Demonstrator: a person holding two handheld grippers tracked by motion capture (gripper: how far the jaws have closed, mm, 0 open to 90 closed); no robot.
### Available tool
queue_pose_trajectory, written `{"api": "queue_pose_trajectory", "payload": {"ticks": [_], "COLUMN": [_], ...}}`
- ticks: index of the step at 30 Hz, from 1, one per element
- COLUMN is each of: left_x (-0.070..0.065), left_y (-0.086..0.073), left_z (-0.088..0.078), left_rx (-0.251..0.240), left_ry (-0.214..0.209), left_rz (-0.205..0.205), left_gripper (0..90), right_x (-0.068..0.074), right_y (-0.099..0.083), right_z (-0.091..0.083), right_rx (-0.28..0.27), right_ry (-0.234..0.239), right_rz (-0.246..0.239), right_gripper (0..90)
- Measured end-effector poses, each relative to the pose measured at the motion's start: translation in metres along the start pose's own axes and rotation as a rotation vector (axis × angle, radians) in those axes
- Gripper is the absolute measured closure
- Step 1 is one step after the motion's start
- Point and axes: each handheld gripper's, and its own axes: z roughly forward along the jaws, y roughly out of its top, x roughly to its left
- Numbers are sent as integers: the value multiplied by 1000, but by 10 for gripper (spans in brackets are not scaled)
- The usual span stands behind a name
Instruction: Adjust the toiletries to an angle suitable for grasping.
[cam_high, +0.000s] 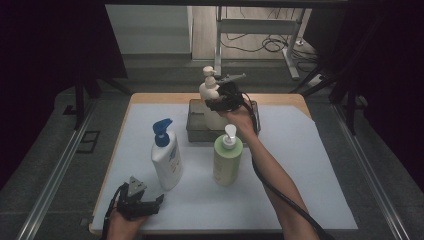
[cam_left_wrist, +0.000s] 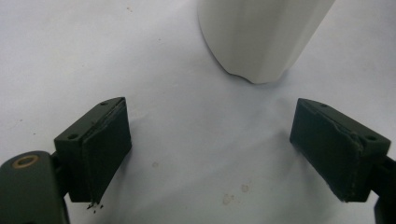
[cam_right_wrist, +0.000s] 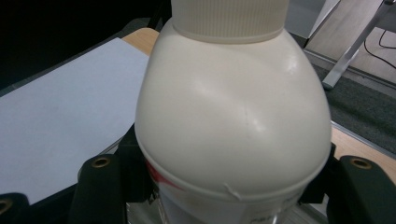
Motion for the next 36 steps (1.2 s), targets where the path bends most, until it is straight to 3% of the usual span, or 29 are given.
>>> {"api": "queue_pose_trajectory", "payload": {"ticks": [10,36], "left_x": [0,0], "left_y": [0,0], "left_z": [0,0], "left_rx": [0,0], "left_ry": [0,1], "left_rz": [0,0], "left_gripper": [121,121], "right_x": [5,0], "right_y": [-8,-34], "right_z": [-1,-9], "right_rx": [4,18], "right_ry": [13,25], "right_rz": [-11,0], "right_gripper": [376,366]}}
